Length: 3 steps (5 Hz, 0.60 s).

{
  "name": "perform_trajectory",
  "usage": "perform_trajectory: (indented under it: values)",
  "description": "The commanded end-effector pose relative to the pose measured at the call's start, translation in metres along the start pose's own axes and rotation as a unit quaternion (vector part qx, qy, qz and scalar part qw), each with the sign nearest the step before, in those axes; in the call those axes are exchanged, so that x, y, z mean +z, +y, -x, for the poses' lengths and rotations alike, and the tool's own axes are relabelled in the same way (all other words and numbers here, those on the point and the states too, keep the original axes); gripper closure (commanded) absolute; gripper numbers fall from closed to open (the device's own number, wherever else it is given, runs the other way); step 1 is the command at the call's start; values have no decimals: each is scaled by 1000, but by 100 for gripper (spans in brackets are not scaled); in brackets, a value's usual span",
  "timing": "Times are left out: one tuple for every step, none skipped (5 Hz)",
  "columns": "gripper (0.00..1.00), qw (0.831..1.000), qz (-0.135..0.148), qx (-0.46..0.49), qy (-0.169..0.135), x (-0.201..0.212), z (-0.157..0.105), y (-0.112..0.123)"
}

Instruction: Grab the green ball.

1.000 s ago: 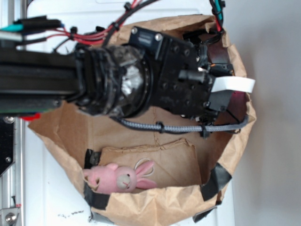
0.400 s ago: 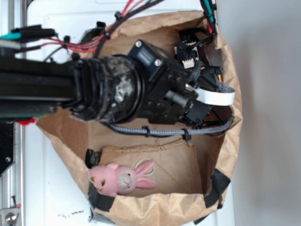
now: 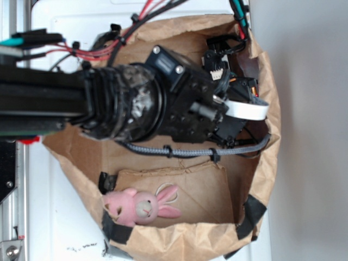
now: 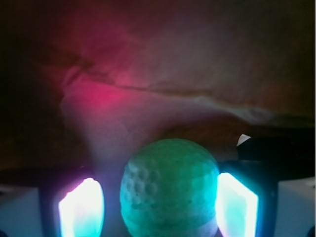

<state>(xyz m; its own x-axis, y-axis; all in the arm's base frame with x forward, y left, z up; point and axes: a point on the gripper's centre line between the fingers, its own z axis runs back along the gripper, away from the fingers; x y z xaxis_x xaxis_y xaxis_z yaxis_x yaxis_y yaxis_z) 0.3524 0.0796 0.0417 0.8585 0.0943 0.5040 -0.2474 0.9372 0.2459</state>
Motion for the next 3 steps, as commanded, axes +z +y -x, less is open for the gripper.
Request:
perform_trajectory:
  values:
    - [100,1000,5,-3,-14,6,-9,1]
    - [100,1000,5,0,-13,7,-10,0]
    - [100,1000,7,-2,-7,9,-10,0]
